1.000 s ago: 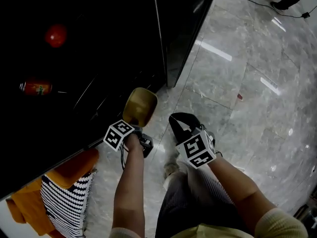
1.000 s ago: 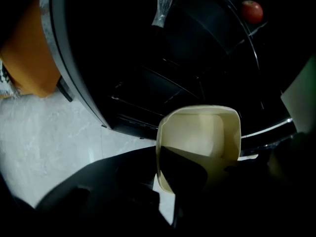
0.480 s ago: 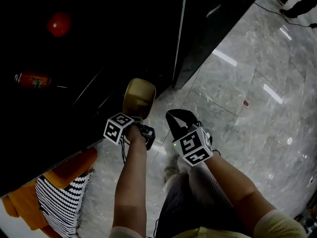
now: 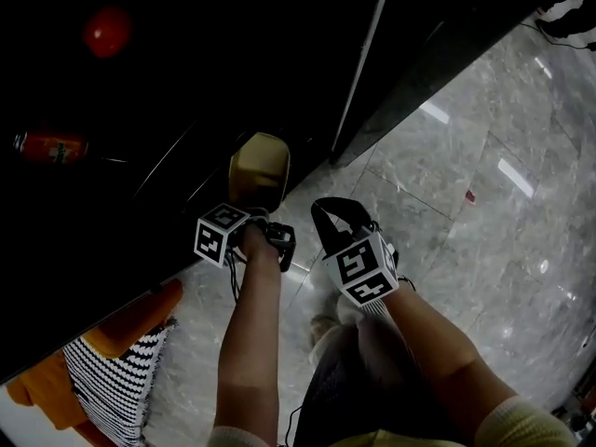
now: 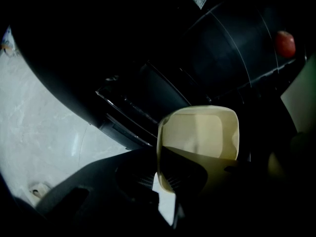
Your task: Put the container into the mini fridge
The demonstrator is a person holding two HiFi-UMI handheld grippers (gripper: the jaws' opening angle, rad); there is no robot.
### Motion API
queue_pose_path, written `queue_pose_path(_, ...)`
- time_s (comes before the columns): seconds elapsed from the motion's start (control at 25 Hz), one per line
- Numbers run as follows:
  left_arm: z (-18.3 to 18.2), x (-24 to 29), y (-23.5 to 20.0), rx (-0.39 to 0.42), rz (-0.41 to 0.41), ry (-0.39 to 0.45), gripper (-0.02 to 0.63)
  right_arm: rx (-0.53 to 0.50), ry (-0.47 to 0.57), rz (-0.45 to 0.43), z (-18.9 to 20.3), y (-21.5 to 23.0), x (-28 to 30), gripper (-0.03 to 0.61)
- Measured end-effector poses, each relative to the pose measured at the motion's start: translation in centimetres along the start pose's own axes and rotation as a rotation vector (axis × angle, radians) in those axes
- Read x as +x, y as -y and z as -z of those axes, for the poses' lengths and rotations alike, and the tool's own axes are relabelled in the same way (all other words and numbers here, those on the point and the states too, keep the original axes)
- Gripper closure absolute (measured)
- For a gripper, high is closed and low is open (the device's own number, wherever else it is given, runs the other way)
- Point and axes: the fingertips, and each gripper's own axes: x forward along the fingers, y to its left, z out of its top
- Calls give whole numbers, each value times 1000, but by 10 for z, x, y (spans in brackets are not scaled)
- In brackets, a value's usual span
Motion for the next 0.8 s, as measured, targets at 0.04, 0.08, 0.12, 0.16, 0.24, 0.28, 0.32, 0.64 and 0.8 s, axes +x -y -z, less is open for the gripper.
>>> queue_pose_path(0.04, -2, 1, 2, -7, 6, 7, 591, 0, -1, 0, 1, -1, 1, 549)
queue_pose_path(0.08, -5, 2, 4, -12, 14, 17, 591, 3, -1, 0, 2, -2, 2, 549)
queue_pose_path(0.12, -8, 3, 7, -17, 24, 28, 591, 6, -1, 0, 3, -2, 2, 549)
queue_pose_path(0.16, -10, 4, 9, -22, 32, 35, 591, 7, -3, 1, 4, -1, 2, 549)
queue_pose_path(0.24, -13, 6, 13, -48, 49, 37, 591, 9, -4, 3, 4, -1, 3, 549)
queue_pose_path(0.28, -15, 7, 15, -68, 61, 36, 591, 10, -3, 4, 4, -1, 4, 549)
queue_pose_path(0.32, -17, 8, 18, -87, 73, 37, 591, 12, -1, 4, 4, -2, 5, 549)
queue_pose_path(0.64, -28, 14, 47, -93, 207, 69, 583, 15, -5, 7, 9, -7, 9, 549)
queue_pose_path(0.8, -23, 15, 50, -93, 256, 69, 545, 17, 2, 5, 7, -8, 9, 549)
